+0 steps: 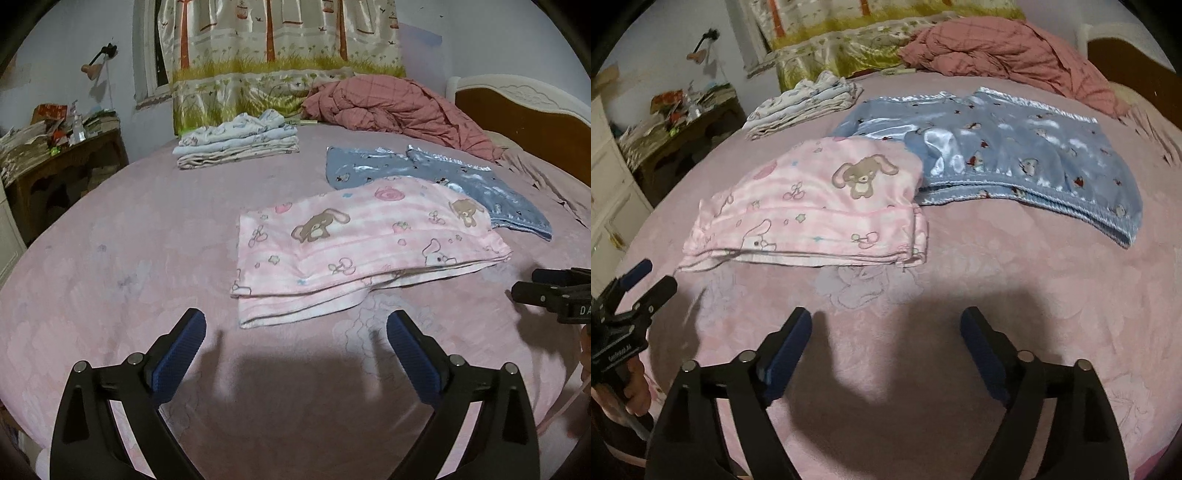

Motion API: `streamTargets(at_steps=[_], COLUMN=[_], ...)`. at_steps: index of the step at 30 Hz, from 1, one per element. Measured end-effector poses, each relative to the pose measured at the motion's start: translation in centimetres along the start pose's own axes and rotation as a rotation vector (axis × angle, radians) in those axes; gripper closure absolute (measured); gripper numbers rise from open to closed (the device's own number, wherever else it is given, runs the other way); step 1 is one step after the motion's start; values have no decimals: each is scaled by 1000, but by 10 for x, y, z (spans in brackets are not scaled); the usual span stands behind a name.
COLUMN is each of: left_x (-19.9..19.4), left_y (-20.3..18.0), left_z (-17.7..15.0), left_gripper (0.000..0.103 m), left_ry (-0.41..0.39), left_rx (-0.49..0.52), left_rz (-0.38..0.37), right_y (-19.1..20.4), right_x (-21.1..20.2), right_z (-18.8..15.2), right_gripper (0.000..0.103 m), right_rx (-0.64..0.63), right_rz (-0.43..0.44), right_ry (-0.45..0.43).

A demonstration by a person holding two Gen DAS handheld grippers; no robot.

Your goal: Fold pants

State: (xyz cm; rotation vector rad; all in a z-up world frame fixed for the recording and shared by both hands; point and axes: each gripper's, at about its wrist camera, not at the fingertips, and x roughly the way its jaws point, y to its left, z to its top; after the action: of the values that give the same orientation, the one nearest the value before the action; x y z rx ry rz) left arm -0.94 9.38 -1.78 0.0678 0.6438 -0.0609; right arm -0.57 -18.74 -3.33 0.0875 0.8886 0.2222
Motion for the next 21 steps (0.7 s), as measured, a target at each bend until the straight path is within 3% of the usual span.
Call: streamTargets(at_steps=[5, 7, 9, 11, 13, 17, 21], left_x=[3, 4, 6, 10, 12, 17, 35], left_y=[6, 8, 10, 12, 11, 7, 13], left_z=[-5, -7, -6, -3, 0, 7, 6], left_gripper=[5, 5, 6, 13, 15, 19, 19], left_ry=[33, 60, 98, 150, 178, 209, 280], left_rx=[-36, -74, -139, -222, -279, -328, -478], left_rz=[-24, -78, -152, -232, -272, -308, -359], right_y=[3, -1, -8, -13, -13, -3, -8], right_x=[1, 0, 2, 12, 27, 47, 69], right_z=[4, 8, 13, 18, 25, 41, 56], right_gripper=[17, 17, 17, 17, 17, 17, 17], right_rx=[6, 59, 157, 287, 377, 425, 497], right_rz=[16, 101, 255, 424, 502, 448, 469], right_ry=[13, 30, 61, 117, 177, 219, 211])
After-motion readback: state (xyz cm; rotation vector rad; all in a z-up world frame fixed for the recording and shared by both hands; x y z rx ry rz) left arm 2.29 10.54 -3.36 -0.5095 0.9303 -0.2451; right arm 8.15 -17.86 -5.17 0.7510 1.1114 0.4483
